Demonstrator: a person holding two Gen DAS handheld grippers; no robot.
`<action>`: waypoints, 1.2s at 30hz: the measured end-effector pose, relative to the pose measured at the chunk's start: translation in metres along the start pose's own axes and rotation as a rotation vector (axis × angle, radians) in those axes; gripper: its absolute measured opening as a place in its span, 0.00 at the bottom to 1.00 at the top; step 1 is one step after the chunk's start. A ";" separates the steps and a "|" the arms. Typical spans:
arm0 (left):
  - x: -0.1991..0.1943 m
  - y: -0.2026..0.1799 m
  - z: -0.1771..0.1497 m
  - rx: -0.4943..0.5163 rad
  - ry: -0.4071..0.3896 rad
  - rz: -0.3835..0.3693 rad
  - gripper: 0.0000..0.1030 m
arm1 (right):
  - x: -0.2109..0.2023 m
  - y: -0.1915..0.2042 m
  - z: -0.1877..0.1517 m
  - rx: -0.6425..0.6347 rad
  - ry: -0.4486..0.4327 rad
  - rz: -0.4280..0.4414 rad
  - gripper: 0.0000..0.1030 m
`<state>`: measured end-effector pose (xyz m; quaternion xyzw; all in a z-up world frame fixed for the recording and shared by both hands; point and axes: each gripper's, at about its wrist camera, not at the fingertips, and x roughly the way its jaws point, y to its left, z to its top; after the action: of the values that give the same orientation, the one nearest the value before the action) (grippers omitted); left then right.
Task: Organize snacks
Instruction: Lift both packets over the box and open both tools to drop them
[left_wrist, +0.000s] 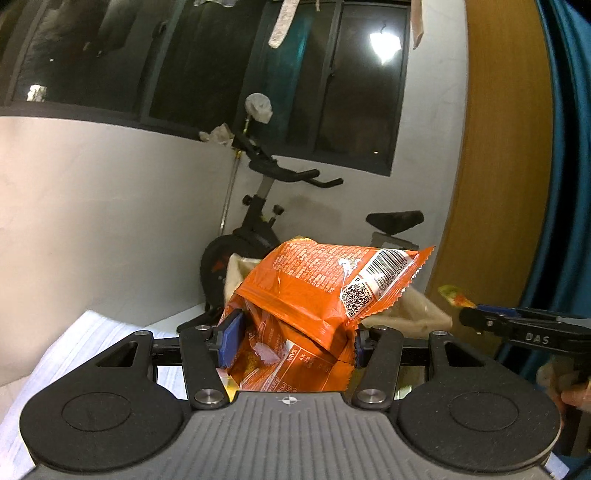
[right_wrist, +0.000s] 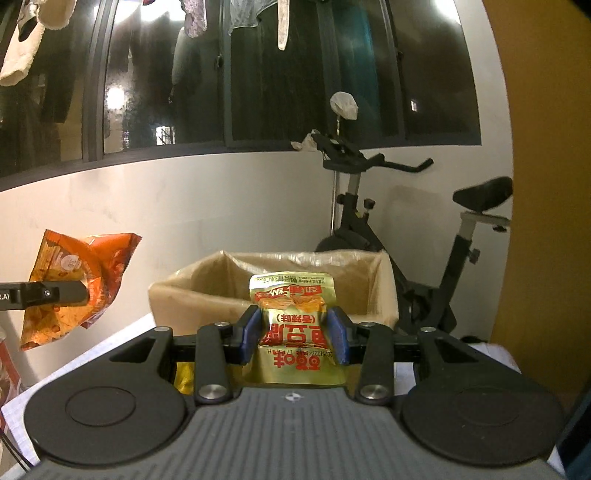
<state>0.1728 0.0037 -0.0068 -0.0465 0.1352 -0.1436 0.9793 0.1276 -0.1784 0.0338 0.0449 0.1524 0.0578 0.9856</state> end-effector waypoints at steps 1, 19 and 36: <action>0.007 -0.001 0.004 0.003 -0.002 -0.007 0.56 | 0.007 -0.003 0.004 0.002 -0.001 0.006 0.41; 0.154 0.000 0.040 0.008 0.115 -0.094 0.50 | 0.131 -0.049 0.013 0.185 0.115 0.015 0.42; 0.115 0.027 0.034 0.038 0.153 -0.007 0.72 | 0.085 -0.049 0.007 0.194 0.088 -0.001 0.54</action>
<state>0.2959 -0.0022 -0.0069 -0.0172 0.2069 -0.1526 0.9662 0.2156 -0.2169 0.0103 0.1377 0.2005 0.0442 0.9690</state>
